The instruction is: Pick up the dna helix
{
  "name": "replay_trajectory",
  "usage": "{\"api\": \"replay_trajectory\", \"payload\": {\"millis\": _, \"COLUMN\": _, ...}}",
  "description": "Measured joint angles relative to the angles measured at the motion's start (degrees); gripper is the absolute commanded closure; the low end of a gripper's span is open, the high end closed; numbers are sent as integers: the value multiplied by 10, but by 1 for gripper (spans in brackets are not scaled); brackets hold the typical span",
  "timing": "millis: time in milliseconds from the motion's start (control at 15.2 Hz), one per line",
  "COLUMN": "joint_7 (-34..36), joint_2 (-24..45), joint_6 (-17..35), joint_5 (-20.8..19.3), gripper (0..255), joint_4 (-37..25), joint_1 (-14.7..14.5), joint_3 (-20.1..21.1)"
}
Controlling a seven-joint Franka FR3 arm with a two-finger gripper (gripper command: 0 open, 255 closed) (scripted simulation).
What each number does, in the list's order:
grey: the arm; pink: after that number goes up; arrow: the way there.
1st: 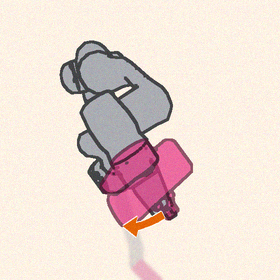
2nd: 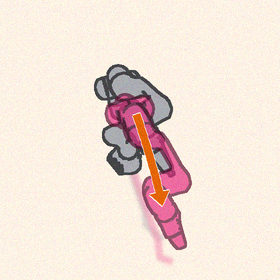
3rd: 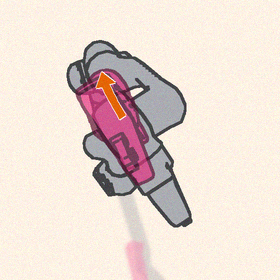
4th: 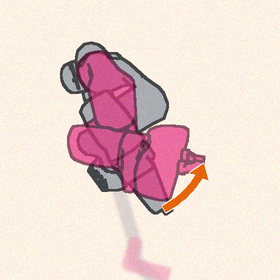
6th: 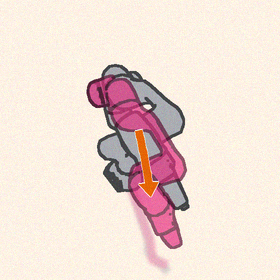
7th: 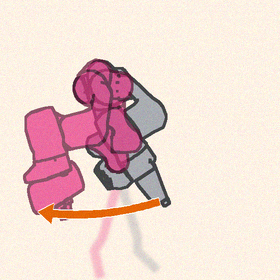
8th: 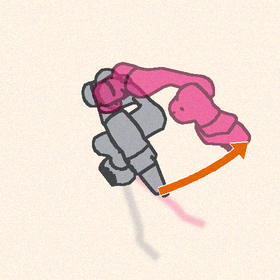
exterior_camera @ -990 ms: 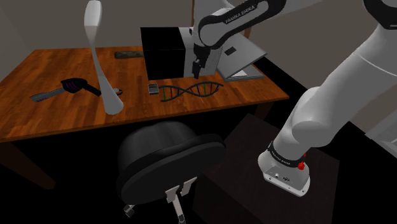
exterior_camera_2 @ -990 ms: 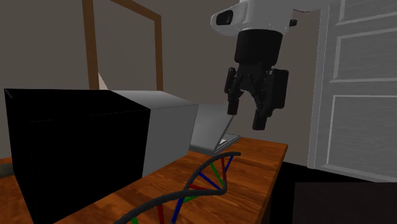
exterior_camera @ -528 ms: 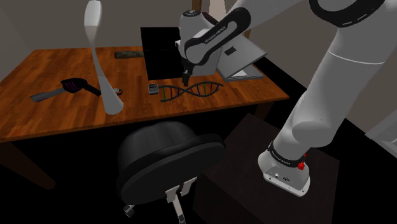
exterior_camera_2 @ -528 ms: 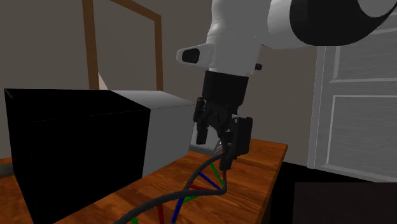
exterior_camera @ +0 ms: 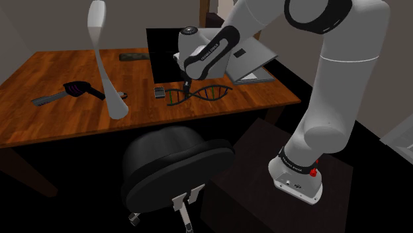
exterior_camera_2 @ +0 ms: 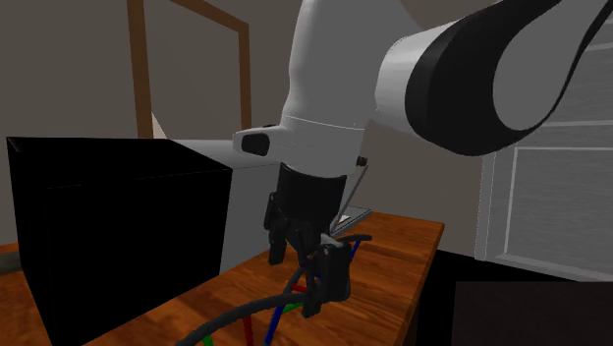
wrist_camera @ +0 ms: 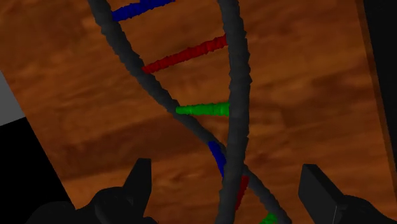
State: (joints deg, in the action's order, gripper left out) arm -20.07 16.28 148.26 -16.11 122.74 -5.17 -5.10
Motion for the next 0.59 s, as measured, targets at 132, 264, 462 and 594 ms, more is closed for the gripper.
{"api": "replay_trajectory", "payload": {"millis": 132, "joint_7": 3, "joint_2": 12, "joint_6": 12, "joint_5": -3, "gripper": 0, "joint_4": 0, "joint_1": 0, "joint_3": -1}}
{"api": "replay_trajectory", "payload": {"millis": 264, "joint_7": 9, "joint_2": 23, "joint_6": 24, "joint_5": -7, "gripper": 0, "joint_4": 1, "joint_1": -2, "joint_3": -3}}
{"api": "replay_trajectory", "payload": {"millis": 462, "joint_7": 10, "joint_2": 28, "joint_6": 29, "joint_5": -8, "gripper": 255, "joint_4": 1, "joint_1": -2, "joint_3": -3}}
{"api": "replay_trajectory", "payload": {"millis": 594, "joint_7": 11, "joint_2": 28, "joint_6": 29, "joint_5": -8, "gripper": 255, "joint_4": 1, "joint_1": -2, "joint_3": -3}}
